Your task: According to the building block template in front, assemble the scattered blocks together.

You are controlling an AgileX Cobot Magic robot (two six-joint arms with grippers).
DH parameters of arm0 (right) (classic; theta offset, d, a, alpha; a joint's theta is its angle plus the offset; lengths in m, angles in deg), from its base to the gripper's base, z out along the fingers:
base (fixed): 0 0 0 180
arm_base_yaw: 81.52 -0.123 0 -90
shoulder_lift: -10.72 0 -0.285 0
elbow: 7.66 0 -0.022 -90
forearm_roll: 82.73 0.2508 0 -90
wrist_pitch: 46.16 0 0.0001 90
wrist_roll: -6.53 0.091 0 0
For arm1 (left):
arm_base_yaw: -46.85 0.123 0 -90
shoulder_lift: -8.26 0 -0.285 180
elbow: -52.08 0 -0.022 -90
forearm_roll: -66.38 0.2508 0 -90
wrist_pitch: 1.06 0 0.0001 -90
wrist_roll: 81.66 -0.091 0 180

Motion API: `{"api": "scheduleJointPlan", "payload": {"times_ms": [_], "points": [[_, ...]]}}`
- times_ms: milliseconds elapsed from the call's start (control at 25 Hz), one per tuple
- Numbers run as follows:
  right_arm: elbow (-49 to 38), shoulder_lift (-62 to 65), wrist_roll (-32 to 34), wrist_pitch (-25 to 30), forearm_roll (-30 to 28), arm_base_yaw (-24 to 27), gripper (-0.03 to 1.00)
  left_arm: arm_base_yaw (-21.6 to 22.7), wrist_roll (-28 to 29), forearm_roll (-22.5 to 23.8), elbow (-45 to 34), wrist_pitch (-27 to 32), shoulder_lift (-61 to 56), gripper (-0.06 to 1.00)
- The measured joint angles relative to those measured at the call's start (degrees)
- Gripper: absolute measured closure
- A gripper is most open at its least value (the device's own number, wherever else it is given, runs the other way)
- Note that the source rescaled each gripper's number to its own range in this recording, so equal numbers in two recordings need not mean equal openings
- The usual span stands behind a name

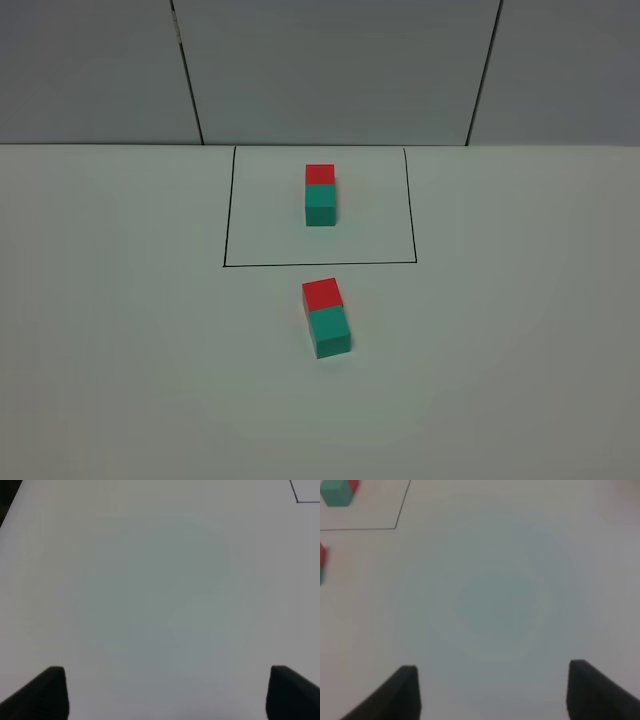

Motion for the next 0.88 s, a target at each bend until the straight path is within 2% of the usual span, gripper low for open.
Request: {"api": "scheduleJointPlan", "payload": {"times_ms": [880], "points": [[0.00, 0.06, 0.00, 0.00, 0.05, 0.00, 0.39, 0.00, 0.00, 0.00, 0.00, 0.00, 0.00, 0.15]]}}
